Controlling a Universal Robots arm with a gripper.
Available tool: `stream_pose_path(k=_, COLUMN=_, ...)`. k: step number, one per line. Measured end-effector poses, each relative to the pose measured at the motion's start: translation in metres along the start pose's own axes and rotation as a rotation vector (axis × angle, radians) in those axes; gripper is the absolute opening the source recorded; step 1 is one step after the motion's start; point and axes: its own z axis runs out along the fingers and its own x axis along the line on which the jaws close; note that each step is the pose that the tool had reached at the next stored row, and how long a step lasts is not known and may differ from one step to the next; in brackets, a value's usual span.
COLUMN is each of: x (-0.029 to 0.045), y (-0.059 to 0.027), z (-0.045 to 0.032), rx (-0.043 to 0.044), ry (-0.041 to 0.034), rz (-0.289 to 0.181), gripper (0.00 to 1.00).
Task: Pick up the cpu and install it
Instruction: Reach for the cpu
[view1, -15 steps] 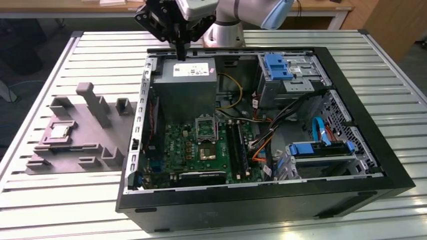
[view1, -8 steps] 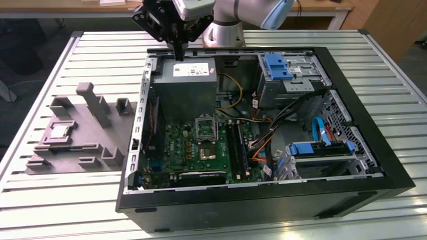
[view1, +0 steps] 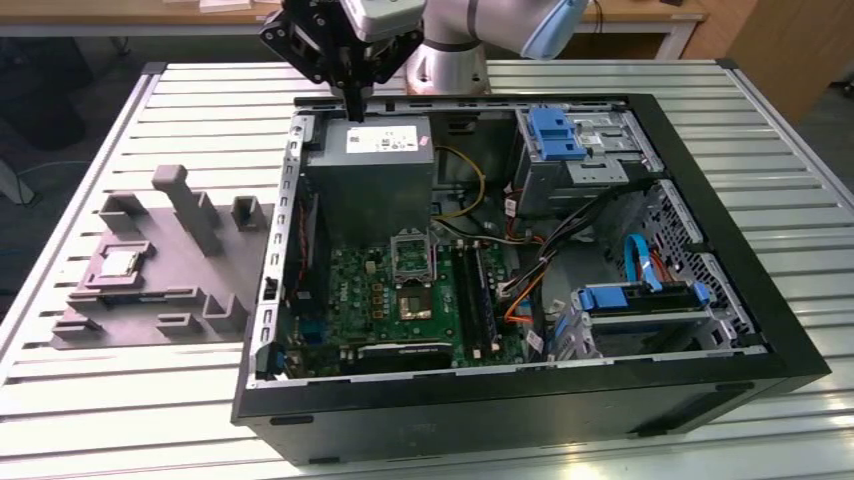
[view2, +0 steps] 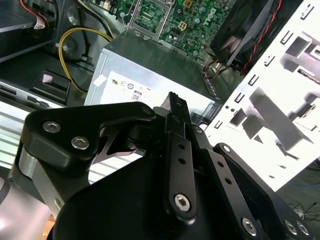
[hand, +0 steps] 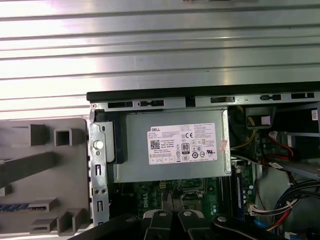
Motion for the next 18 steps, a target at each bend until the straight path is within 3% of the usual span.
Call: stream_pose_path(k=18, x=0.0063, y=-0.0005, z=-0.0001, rx=0.0, ry=0.0, rz=0.0, gripper=0.11)
